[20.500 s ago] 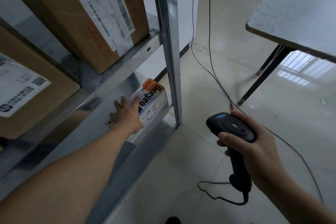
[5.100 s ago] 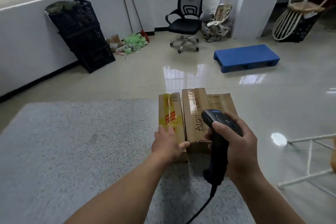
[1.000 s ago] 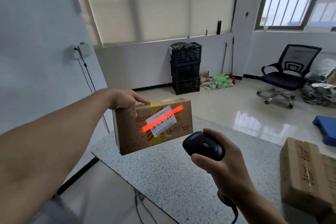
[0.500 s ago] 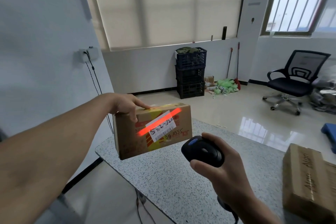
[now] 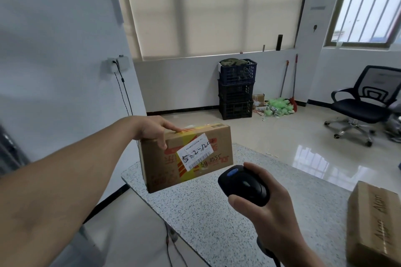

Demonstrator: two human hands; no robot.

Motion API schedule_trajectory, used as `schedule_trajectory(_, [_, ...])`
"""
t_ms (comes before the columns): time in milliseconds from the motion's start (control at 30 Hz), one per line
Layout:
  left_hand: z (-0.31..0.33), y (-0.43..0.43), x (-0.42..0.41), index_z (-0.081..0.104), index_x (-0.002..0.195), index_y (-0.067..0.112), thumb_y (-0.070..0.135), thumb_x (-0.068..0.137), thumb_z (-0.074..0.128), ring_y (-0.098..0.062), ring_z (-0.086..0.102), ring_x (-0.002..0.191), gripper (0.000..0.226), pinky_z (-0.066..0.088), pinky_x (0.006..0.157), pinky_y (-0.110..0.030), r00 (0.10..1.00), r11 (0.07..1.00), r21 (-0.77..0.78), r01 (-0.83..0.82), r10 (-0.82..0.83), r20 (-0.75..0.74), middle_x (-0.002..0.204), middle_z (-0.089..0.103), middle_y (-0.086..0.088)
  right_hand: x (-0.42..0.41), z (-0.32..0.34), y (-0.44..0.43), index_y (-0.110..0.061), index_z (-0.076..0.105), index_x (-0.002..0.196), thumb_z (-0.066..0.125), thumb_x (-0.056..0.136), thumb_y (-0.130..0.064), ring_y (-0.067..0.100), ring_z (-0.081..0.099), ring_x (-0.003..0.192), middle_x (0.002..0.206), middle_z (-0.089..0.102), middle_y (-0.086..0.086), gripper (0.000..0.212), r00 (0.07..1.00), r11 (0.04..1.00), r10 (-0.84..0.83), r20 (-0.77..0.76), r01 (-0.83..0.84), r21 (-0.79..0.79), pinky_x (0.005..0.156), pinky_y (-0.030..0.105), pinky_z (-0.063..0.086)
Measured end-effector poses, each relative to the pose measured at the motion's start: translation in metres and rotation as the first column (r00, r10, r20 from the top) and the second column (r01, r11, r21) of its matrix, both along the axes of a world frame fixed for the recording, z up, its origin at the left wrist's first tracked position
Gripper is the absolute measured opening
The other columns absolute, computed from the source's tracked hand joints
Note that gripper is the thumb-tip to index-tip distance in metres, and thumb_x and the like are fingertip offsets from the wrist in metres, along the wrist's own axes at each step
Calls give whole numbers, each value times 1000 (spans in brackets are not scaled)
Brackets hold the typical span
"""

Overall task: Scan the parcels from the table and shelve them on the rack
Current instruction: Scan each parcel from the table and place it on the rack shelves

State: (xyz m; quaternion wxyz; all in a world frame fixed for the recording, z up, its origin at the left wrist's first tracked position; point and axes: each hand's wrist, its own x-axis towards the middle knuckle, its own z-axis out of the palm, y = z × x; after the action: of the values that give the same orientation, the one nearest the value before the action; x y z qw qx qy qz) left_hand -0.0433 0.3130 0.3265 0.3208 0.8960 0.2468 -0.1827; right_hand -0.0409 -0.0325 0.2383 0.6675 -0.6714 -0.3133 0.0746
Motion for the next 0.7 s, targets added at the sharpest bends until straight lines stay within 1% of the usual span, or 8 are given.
schedule_trajectory(133, [-15, 12, -24, 54, 137, 47, 2, 80, 72, -29, 55, 113, 75, 54, 95, -49, 998, 998, 37, -45, 43, 40, 135, 49, -5, -8, -2, 12, -66, 66, 96, 80, 54, -20, 2, 71, 90, 98, 73, -23, 64, 1000, 1000, 20, -17, -19, 15, 67, 12, 53])
schedule_trajectory(200, [-24, 20, -38, 54, 137, 48, 5, 78, 74, -29, 53, 116, 76, 52, 98, -51, 997, 997, 45, -65, 62, 56, 137, 49, -5, -13, -6, 19, -60, 68, 97, 81, 54, -20, 2, 71, 89, 98, 74, -22, 60, 999, 1000, 24, -33, -24, 10, 68, 12, 53])
schedule_trajectory(300, [-38, 35, -64, 53, 139, 49, 7, 75, 75, -30, 51, 119, 80, 52, 93, -47, 990, 993, 40, -110, 107, 88, 140, 48, -4, -24, -14, 34, -46, 66, 110, 83, 54, -23, 3, 72, 92, 100, 74, -21, 62, 998, 1000, 28, -61, -28, -6, 71, 12, 54])
schedule_trajectory(433, [-59, 55, -113, 50, 140, 50, 8, 76, 77, -28, 48, 122, 81, 47, 89, -42, 978, 986, 47, -163, 155, 136, 141, 48, -1, -52, -21, 65, -40, 65, 114, 83, 55, -25, -1, 70, 93, 99, 72, -25, 63, 997, 998, 44, -71, -46, -31, 72, 9, 52])
schedule_trajectory(500, [-67, 68, -147, 49, 142, 50, 10, 76, 79, -27, 48, 124, 82, 48, 92, -45, 972, 981, 51, -189, 179, 152, 142, 48, 1, -73, -24, 86, -42, 65, 112, 86, 56, -21, -4, 69, 92, 99, 71, -28, 63, 996, 997, 65, -58, -68, -44, 72, 7, 50])
schedule_trajectory(600, [-77, 95, -208, 48, 142, 48, 8, 77, 79, -26, 48, 121, 83, 49, 98, -48, 960, 969, 48, -243, 233, 157, 138, 48, 1, -112, -26, 124, -44, 64, 105, 90, 65, 2, -4, 69, 90, 97, 71, -28, 67, 993, 989, 118, -28, -120, -80, 69, 6, 50])
schedule_trajectory(633, [-80, 106, -232, 48, 142, 47, 7, 77, 80, -26, 49, 120, 83, 49, 99, -48, 955, 964, 46, -262, 252, 157, 137, 48, 1, -128, -26, 139, -44, 65, 104, 88, 66, 5, -3, 69, 90, 96, 72, -28, 66, 990, 986, 137, -17, -138, -93, 69, 7, 50])
schedule_trajectory(700, [-88, 128, -282, 48, 143, 46, 6, 76, 81, -26, 49, 119, 85, 50, 97, -42, 945, 955, 33, -295, 286, 160, 135, 47, 2, -162, -28, 168, -42, 65, 106, 89, 66, 0, -1, 70, 90, 96, 72, -25, 63, 987, 981, 161, -1, -160, -111, 68, 11, 53])
